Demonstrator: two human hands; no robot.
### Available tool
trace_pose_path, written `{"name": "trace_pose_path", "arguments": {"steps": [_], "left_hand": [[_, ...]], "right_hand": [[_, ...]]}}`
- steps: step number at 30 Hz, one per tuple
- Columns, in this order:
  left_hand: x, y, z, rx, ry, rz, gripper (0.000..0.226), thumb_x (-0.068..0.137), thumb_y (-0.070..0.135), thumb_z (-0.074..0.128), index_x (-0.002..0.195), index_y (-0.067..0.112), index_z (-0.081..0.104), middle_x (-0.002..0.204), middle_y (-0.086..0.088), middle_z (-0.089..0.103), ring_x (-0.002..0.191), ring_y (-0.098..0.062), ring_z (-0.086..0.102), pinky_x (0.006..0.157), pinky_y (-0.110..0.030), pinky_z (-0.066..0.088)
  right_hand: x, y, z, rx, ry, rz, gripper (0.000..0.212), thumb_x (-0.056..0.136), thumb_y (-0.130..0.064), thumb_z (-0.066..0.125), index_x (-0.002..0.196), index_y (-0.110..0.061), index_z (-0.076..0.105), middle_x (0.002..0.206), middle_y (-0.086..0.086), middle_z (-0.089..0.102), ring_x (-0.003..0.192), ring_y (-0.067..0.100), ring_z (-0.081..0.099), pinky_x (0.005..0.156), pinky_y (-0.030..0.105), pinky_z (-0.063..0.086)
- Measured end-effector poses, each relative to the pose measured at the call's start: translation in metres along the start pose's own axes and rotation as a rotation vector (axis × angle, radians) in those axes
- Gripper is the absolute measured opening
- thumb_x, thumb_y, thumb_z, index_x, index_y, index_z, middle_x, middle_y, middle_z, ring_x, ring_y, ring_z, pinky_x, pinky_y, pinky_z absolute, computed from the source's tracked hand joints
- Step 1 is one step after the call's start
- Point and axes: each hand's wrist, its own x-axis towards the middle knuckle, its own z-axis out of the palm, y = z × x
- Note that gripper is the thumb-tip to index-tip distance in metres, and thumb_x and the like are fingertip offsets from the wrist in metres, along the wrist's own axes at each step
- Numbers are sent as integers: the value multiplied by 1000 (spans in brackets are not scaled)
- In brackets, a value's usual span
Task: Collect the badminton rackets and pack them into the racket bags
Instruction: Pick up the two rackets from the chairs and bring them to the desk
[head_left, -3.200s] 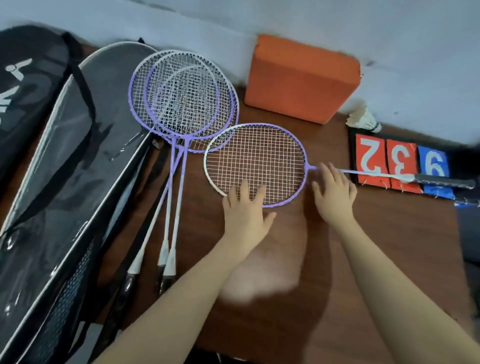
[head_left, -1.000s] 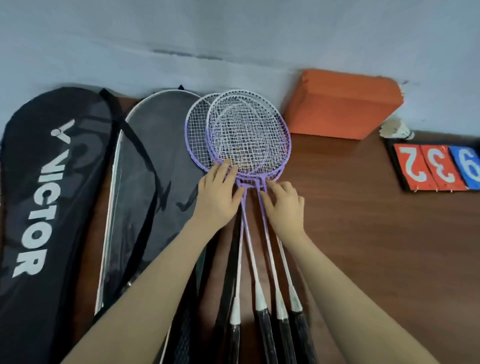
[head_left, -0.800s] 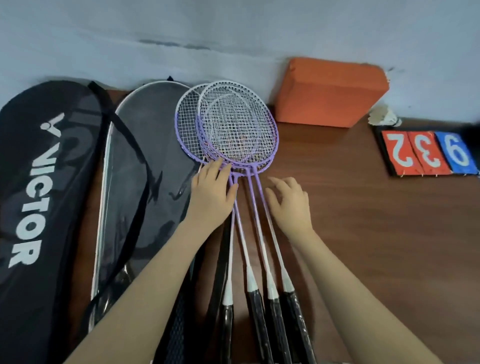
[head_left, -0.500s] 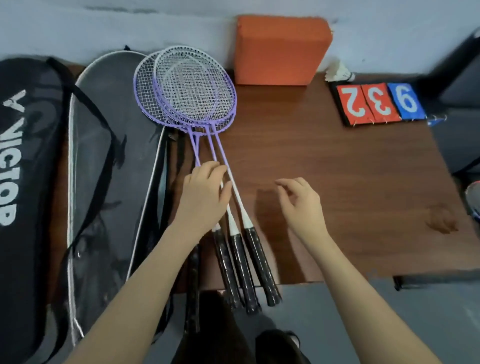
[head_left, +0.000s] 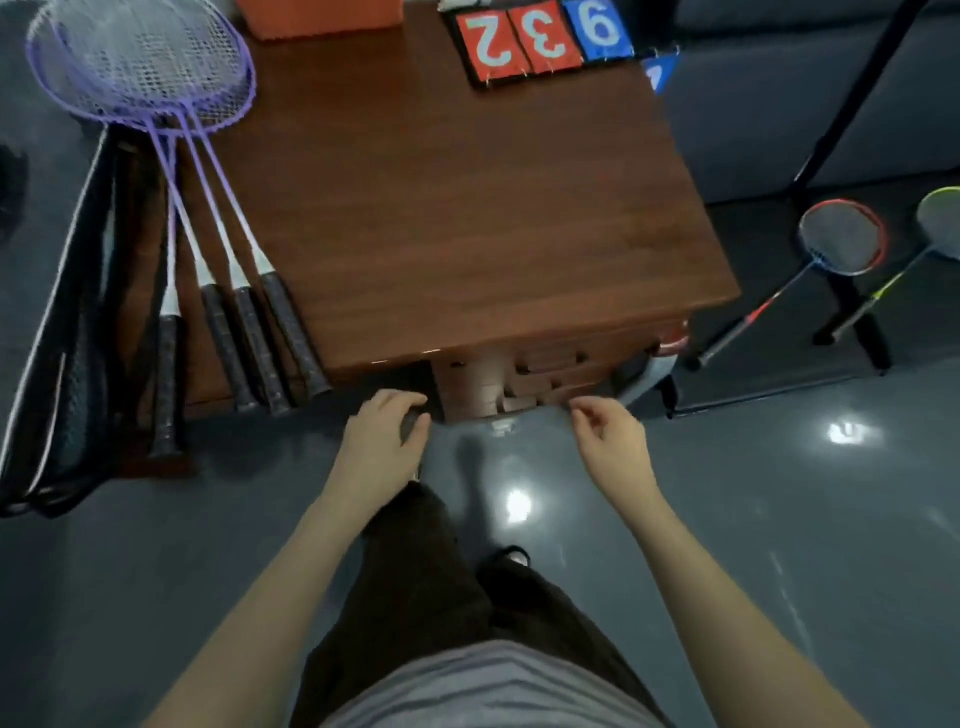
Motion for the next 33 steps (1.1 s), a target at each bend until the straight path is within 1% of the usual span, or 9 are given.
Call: {"name": "trace_pose_path", "arguments": {"steps": [6,9,11,15,17,20,23,27,33], "left_hand": [[-10,10,71,-22,-236,-266,33,95,22,48,125,9,53,127,-7,52,114,-20,51,93,-24,38],[0,14,99,-50,-303,-399,30,95,21,47,122,9,56,124,-9,56,108,-20,53,83,-24,39],[14,18,120,-45,-339,-477,28,95,20,48,118,8,58,121,-10,58,106,-22,54,81,-27,41],[53,43,161,-87,-374,-543,27,95,18,49,115,5,60,121,-13,59,111,-27,53,86,-29,38],[76,65,178,-92,-413,-532,27,95,19,48,115,5,60,120,-13,59,109,-26,53,83,-27,37],[108,106,198,-73,-492,-471,28,96,22,45,116,7,59,120,-10,58,106,-22,53,85,-27,38],[140,156,217,-36,-575,-352,27,96,24,44,116,14,59,120,-5,59,108,-19,54,92,-30,41],[168,233,251,20,-688,-127,24,94,23,47,113,14,60,113,-1,58,103,-14,55,90,-26,42],[228,322,329,19,-562,-44,31,94,20,47,124,12,53,120,-5,53,108,-19,54,96,-30,41]], "right_hand": [[-13,91,-25,79,-63,296,26,94,-14,46,109,-6,65,106,13,66,98,29,59,82,35,47],[-1,122,-34,102,-96,426,23,91,-10,44,89,4,63,89,22,64,86,39,57,74,40,48],[8,142,-44,100,-118,506,21,87,-8,43,72,0,57,74,17,56,69,31,48,63,33,42],[33,181,-74,156,-119,642,24,85,-6,42,90,13,56,72,15,52,63,24,45,59,29,34],[50,195,-95,163,-107,657,28,87,-6,42,100,14,56,85,31,61,76,46,58,59,33,39],[77,212,-133,154,-77,665,28,88,-4,42,103,16,54,100,36,59,95,50,55,66,51,49],[105,224,-168,151,-57,668,27,92,-8,43,106,5,62,92,24,65,87,41,61,69,37,48],[138,239,-203,203,-1,677,29,91,-7,42,110,-4,63,93,13,65,85,28,61,74,33,48],[206,281,-258,240,158,627,28,94,-12,43,115,-10,61,106,8,64,85,17,55,75,25,39]]}}
